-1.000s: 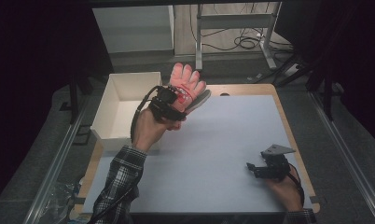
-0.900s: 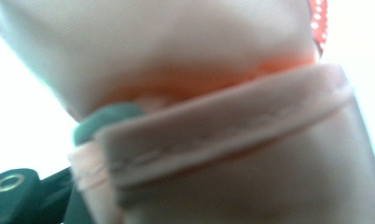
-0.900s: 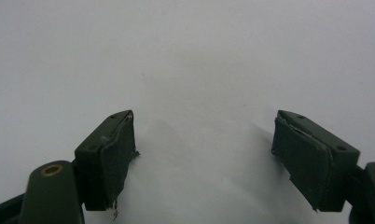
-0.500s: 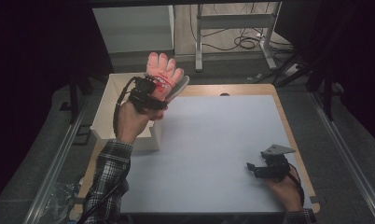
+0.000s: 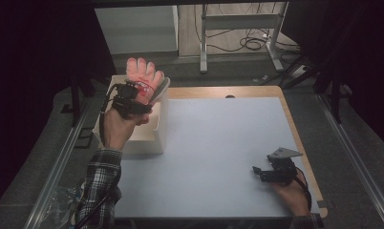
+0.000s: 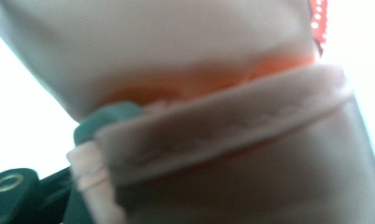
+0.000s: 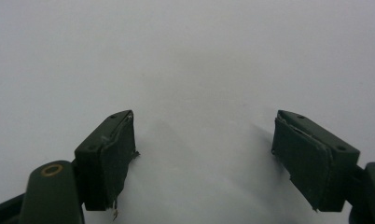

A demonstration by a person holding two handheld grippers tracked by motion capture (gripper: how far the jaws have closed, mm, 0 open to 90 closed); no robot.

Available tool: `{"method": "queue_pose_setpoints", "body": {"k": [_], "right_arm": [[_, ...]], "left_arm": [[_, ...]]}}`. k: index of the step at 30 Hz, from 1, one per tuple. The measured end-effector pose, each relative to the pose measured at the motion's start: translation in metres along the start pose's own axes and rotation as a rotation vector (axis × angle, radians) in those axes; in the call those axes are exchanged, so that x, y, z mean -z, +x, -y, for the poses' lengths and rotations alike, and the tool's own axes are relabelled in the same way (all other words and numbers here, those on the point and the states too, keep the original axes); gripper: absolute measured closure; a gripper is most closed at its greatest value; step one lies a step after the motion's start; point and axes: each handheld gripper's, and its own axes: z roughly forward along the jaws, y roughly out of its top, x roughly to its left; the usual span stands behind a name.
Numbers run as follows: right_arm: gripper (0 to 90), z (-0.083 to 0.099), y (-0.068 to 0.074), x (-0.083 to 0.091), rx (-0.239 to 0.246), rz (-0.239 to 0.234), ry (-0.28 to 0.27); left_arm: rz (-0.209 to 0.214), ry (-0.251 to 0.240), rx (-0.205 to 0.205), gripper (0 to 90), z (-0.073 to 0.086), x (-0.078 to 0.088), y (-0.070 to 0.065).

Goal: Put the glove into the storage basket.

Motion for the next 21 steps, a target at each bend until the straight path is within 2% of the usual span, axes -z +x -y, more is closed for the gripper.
{"method": "queue_pose_setpoints", "body": {"k": [2, 7, 21], "right_arm": [[21.9, 0.0, 0.0, 0.0, -0.001, 0.001, 0.0], [21.9, 0.0, 0.0, 0.0, 0.0, 0.001, 0.0], [21.9, 0.0, 0.0, 0.0, -0.001, 0.001, 0.0]], "left_arm": [[-0.008, 0.002, 0.022, 48.1, 0.005, -0.004, 0.006], [-0.025, 0.008, 0.045, 48.0, 0.014, -0.016, 0.015], [-0.039, 0.018, 0.081, 47.5, 0.023, -0.061, 0.022]]}}
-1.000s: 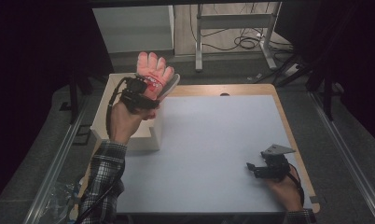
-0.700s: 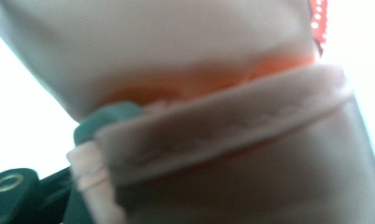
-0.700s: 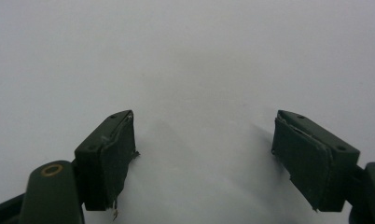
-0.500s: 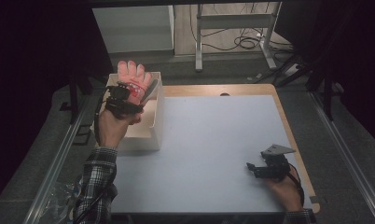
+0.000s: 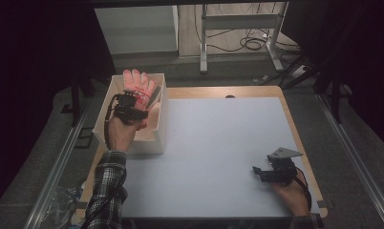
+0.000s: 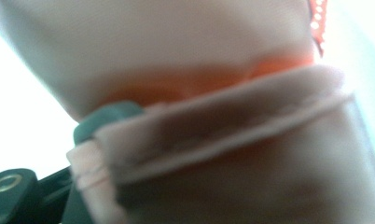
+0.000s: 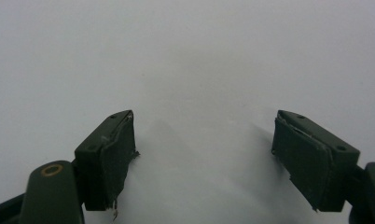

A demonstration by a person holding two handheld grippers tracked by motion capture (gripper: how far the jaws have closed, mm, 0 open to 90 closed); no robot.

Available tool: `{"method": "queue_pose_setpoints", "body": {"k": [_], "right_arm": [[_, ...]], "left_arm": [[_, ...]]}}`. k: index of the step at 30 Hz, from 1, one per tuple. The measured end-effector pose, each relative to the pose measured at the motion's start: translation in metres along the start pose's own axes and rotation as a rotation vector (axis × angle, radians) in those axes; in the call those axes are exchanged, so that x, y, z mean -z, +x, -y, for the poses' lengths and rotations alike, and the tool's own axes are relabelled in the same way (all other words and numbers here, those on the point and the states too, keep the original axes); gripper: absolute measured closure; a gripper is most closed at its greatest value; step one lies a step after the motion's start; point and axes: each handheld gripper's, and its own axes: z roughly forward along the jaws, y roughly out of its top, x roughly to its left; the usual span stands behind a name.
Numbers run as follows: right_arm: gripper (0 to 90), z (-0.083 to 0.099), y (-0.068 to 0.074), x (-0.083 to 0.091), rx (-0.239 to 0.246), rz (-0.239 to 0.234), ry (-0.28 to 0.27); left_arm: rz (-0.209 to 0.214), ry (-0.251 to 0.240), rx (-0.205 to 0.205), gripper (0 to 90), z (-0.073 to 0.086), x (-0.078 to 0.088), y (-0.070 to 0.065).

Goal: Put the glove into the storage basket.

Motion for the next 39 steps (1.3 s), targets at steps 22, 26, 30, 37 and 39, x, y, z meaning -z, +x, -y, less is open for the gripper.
{"method": "queue_pose_setpoints", "body": {"k": [22, 26, 30, 37, 39], "right_arm": [[21.9, 0.0, 0.0, 0.0, 0.0, 0.0, -0.001], [21.9, 0.0, 0.0, 0.0, 0.0, 0.001, -0.001], [21.9, 0.0, 0.0, 0.0, 0.0, 0.0, 0.0], [21.9, 0.0, 0.0, 0.0, 0.0, 0.001, -0.001], [21.9, 0.0, 0.0, 0.0, 0.0, 0.001, 0.0]], "left_arm": [[-0.023, 0.149, 0.005, 43.6, -0.009, -0.049, -0.001], [-0.013, 0.175, 0.002, 37.0, -0.012, -0.053, -0.001], [-0.017, 0.202, -0.011, 25.3, -0.013, -0.056, -0.003], [-0.009, 0.203, -0.021, 15.0, -0.012, -0.052, -0.005], [-0.009, 0.199, -0.026, 13.1, -0.012, -0.049, -0.005]]}}
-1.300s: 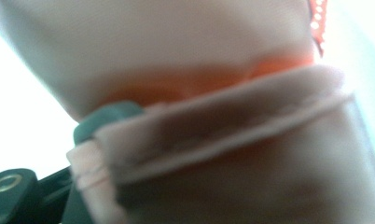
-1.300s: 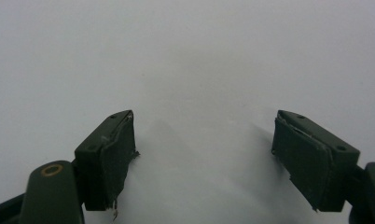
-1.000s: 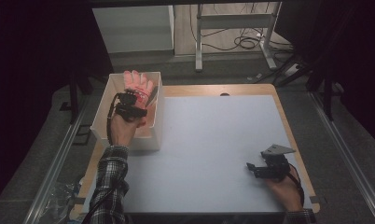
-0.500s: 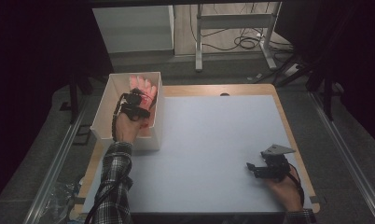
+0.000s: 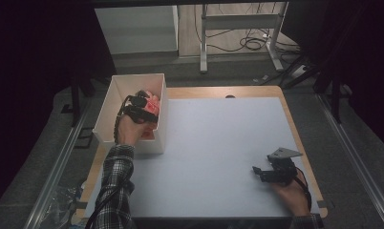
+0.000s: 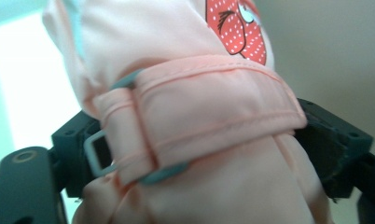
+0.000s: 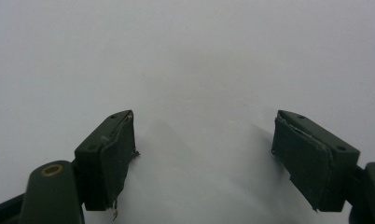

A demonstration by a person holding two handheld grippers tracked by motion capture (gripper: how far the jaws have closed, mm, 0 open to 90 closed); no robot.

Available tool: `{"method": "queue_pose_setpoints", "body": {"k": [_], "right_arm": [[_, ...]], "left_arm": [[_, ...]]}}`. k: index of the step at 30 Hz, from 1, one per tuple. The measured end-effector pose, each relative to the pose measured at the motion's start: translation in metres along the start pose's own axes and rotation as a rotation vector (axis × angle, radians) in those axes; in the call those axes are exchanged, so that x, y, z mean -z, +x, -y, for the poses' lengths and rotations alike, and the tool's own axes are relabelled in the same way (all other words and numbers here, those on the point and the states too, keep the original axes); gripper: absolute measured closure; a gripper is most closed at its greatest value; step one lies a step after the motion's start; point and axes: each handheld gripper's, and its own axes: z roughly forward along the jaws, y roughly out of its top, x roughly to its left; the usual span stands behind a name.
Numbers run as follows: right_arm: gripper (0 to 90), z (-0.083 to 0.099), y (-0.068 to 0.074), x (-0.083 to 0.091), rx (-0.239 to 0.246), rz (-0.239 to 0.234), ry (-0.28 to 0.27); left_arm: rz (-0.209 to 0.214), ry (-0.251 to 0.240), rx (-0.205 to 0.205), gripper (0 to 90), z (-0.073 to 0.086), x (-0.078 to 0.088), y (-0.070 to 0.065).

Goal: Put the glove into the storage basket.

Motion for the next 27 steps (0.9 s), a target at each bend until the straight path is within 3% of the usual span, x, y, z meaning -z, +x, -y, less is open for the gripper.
{"method": "queue_pose_setpoints", "body": {"k": [5, 9, 21, 24, 27], "right_arm": [[21.9, 0.0, 0.0, 0.0, 0.0, 0.0, 0.0], [21.9, 0.0, 0.0, 0.0, 0.0, 0.0, 0.0], [21.9, 0.0, 0.0, 0.0, 0.0, 0.0, 0.0], [21.9, 0.0, 0.0, 0.0, 0.0, 0.0, 0.0], [21.9, 0.0, 0.0, 0.0, 0.001, 0.0, 0.0]], "left_arm": [[-0.005, -0.007, 0.001, 15.7, 0.001, 0.005, 0.004], [0.023, -0.017, 0.018, 14.8, 0.005, 0.008, 0.008], [0.029, -0.03, 0.011, 14.1, 0.01, 0.016, 0.013], [0.023, -0.045, -0.003, 18.7, 0.011, 0.019, 0.013], [0.044, -0.082, 0.012, 28.2, 0.011, 0.021, 0.014]]}}
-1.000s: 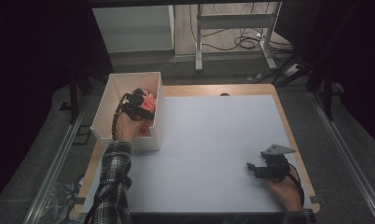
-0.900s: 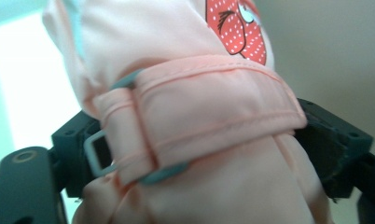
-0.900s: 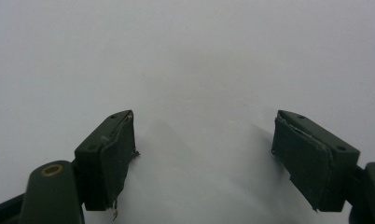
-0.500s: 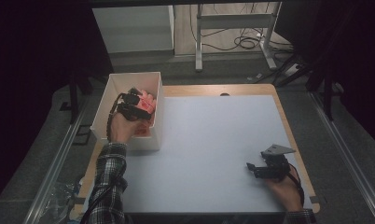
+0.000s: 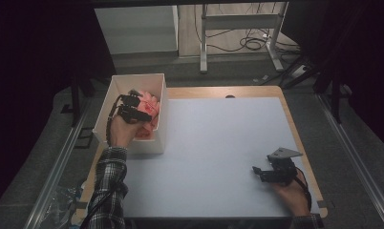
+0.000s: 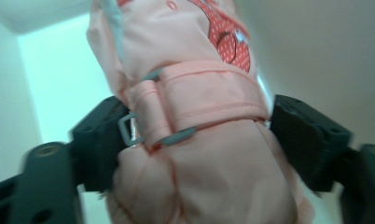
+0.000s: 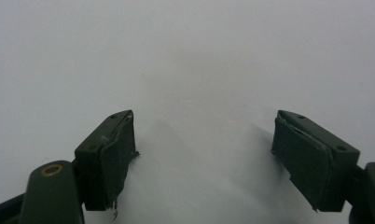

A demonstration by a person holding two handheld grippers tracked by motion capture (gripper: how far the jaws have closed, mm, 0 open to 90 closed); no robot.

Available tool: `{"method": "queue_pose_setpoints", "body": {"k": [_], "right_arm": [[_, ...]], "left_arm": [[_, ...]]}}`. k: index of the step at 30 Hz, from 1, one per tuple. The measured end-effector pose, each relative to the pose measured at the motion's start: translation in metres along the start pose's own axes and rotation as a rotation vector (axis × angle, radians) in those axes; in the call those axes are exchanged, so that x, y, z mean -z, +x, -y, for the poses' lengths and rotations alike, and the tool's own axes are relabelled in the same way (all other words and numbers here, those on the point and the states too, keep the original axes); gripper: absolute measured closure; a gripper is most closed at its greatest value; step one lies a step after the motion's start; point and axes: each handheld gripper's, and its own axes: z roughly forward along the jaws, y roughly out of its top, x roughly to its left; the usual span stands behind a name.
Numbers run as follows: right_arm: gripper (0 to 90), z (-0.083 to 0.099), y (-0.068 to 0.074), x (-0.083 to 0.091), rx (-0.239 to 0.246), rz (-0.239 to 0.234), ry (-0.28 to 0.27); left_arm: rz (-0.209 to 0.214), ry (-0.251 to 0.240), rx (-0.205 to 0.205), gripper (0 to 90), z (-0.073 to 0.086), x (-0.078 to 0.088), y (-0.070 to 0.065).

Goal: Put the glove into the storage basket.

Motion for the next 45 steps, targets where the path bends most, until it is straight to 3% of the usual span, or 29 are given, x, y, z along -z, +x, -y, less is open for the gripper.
{"method": "queue_pose_setpoints", "body": {"k": [3, 8, 17, 24, 40, 45], "right_arm": [[21.9, 0.0, 0.0, 0.0, 0.0, 0.0, 0.0], [21.9, 0.0, 0.0, 0.0, 0.0, 0.0, 0.0], [21.9, 0.0, 0.0, 0.0, 0.0, 0.0, 0.0], [21.9, 0.0, 0.0, 0.0, 0.0, 0.0, 0.0], [21.9, 0.0, 0.0, 0.0, 0.0, 0.0, 0.0], [21.9, 0.0, 0.0, 0.0, 0.0, 0.0, 0.0]], "left_arm": [[0.005, -0.024, 0.008, 33.4, -0.002, 0.0, 0.001], [0.009, -0.028, 0.006, 32.4, -0.004, -0.003, 0.001], [0.005, -0.082, -0.003, 28.6, 0.001, 0.023, 0.008], [-0.009, -0.092, -0.007, 30.1, 0.007, 0.031, 0.01], [0.005, -0.157, -0.002, 9.8, 0.025, 0.04, 0.008], [0.006, -0.173, -0.025, 5.3, 0.033, 0.047, 0.004]]}}
